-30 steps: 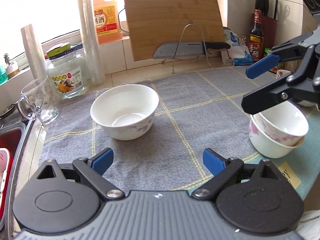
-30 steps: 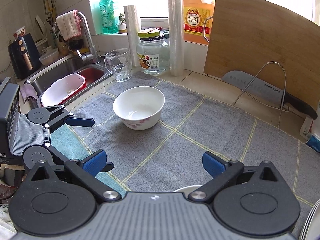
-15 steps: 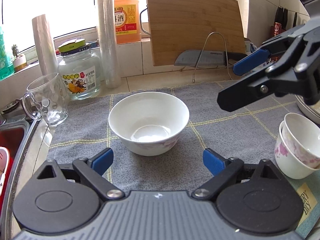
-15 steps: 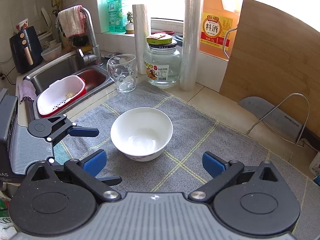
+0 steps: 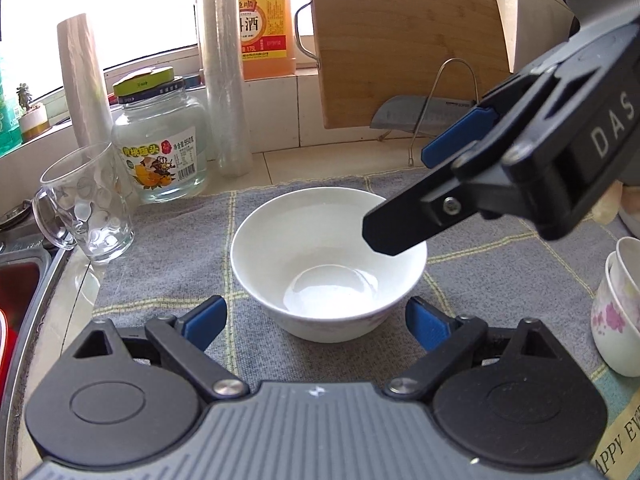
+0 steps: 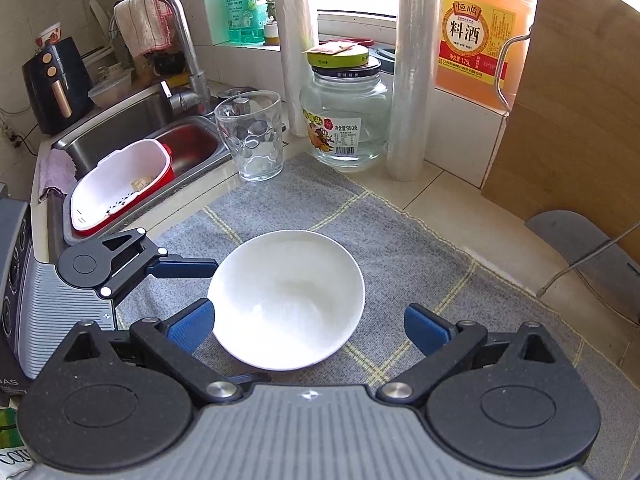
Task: Organize plates and bowls
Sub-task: 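Move the right tool to the last white bowl and grasp its rim, then lift the white bowl with the right tool and carry it toward the stacked bowls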
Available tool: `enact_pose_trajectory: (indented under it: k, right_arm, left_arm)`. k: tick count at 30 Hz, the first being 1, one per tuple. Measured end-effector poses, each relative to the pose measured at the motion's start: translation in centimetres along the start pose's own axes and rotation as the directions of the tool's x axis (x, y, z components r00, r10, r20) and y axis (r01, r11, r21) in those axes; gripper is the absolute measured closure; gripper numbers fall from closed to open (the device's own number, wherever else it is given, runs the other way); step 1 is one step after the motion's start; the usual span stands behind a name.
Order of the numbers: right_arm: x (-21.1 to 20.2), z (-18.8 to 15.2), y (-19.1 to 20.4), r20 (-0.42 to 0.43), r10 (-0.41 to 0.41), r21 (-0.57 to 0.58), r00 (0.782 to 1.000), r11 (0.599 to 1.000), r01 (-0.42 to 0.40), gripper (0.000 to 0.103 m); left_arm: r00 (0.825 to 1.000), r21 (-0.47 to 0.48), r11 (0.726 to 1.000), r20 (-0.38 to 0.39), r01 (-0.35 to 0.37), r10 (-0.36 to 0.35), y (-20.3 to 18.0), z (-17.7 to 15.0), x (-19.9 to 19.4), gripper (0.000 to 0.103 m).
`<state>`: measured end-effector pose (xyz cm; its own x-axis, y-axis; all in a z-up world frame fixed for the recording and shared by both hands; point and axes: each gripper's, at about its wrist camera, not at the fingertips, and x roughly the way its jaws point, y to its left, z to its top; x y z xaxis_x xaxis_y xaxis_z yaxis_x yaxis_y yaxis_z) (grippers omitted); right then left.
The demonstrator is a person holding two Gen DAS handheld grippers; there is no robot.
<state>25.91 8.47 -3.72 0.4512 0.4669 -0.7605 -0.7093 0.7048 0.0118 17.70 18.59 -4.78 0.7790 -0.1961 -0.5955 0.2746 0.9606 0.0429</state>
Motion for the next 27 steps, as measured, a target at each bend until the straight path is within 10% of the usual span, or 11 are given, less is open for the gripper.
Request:
enact_pose_trajectory:
  k: [27]
  right_arm:
    - [5.8, 2.0, -1.3, -0.111, 0.100, 0.003, 0.989, 0.995, -0.100, 0.025]
  left_arm:
    - [0.999, 0.026, 0.999, 0.033, 0.037, -0.038, 0.0, 0.3, 0.9, 0.009]
